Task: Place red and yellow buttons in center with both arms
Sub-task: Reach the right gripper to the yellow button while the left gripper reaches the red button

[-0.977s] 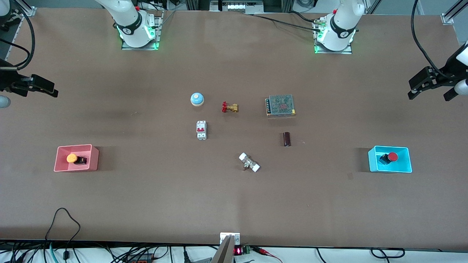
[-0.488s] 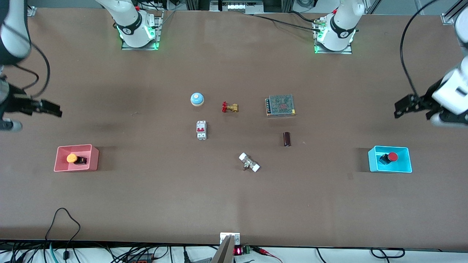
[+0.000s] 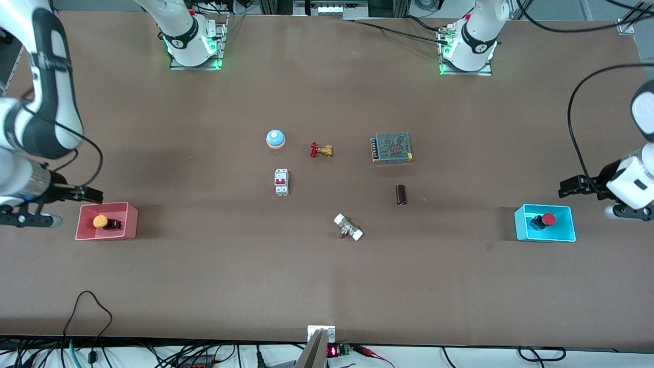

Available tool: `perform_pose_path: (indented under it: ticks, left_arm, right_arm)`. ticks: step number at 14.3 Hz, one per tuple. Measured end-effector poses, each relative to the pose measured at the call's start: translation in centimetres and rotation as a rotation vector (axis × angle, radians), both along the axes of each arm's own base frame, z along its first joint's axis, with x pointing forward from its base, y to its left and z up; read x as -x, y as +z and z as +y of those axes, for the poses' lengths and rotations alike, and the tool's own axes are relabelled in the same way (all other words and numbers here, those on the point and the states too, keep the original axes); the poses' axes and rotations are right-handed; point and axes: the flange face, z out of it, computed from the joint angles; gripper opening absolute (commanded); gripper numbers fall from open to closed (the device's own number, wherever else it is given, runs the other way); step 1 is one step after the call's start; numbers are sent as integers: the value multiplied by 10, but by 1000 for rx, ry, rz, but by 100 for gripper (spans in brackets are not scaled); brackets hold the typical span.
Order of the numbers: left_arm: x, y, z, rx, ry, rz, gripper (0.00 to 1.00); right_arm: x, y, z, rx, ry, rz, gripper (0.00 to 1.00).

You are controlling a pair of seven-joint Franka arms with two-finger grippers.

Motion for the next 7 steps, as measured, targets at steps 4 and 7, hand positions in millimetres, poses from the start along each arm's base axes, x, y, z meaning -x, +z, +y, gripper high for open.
perform_pose_path:
  ticks: [4, 7]
  left_arm:
    - [-9, -69, 28, 13, -10, 33, 100]
    - [-13, -116, 33, 21, -12, 56, 100]
  right_arm:
    - [-10, -42, -24, 14, -1, 17, 100]
    - [-17, -64, -37, 2, 25, 2, 100]
